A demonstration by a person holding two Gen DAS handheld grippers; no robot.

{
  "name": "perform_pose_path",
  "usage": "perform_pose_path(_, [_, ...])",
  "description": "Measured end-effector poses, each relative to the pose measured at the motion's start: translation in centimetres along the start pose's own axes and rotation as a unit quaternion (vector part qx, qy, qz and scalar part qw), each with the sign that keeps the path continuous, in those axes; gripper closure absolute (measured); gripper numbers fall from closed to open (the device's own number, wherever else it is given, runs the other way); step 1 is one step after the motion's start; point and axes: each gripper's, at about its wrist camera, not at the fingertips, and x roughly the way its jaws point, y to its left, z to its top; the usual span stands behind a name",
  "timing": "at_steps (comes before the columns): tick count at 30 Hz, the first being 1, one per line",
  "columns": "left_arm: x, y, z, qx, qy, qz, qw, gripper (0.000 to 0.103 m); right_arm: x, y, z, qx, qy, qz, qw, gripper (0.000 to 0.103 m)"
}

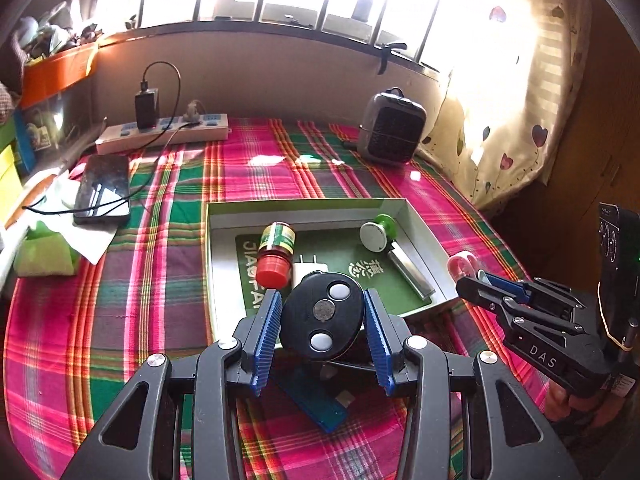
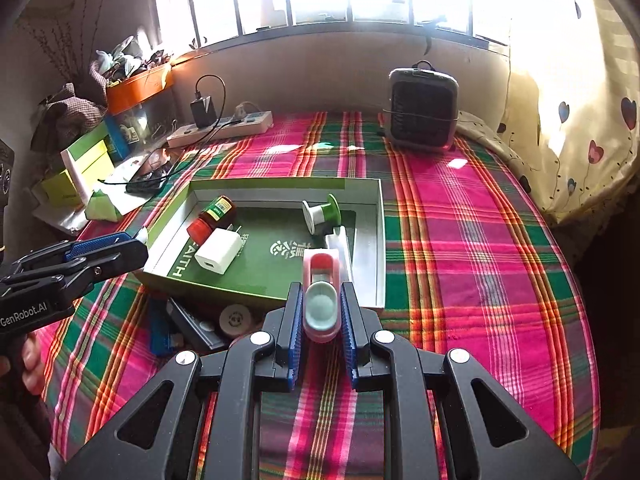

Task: Organize rigid objects
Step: 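Carry the disc with the left tool while the right tool carries the pink clip into the tray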

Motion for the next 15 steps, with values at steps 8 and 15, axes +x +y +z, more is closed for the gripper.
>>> perform_pose_path(8, [2.2,1.2,0.4,-0.010,0.018,0.008,0.9998,0.062,3.8,0.6,1.8,-0.001,0.028,0.018,0.999,0.084])
perform_pose_path(15, [3.6,1.7,0.5,-0.015,0.029,0.013,0.9994,0.062,6.0,1.1,2.5,-0.006,0.045,0.025,0.999,0.084])
